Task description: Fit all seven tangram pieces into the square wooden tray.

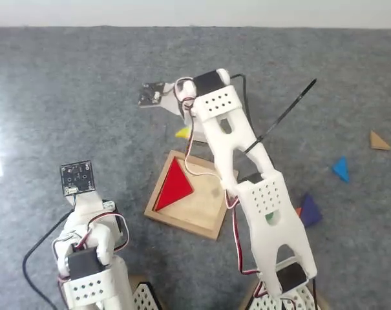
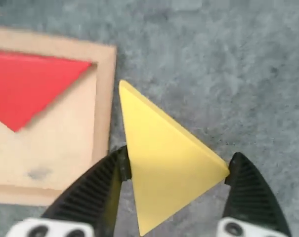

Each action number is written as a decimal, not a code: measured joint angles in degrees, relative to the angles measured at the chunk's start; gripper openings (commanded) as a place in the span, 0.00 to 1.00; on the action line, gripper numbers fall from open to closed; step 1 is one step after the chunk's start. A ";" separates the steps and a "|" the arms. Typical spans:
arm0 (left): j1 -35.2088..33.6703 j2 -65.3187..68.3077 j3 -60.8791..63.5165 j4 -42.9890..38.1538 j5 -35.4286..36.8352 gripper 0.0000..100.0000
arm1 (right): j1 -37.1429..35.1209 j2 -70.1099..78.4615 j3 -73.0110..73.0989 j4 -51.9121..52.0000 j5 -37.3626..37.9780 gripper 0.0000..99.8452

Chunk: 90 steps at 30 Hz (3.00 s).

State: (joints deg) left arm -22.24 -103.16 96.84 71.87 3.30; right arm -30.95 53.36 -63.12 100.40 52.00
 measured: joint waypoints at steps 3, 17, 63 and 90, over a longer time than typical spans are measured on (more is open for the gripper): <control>0.00 0.00 0.00 0.00 0.00 0.01 | -1.23 -1.85 0.09 0.18 -5.01 0.25; 0.00 0.00 0.00 0.00 0.00 0.01 | -2.37 -20.40 19.78 0.18 -7.65 0.25; 0.00 0.00 0.00 0.00 0.00 0.01 | -3.87 -22.07 53.63 -18.90 -2.37 0.50; 0.00 0.00 0.00 0.00 0.00 0.01 | 4.31 -8.44 22.51 -11.52 -18.64 0.08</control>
State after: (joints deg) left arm -22.24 -103.16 96.84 71.87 3.30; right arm -26.64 44.92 -40.62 88.88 33.36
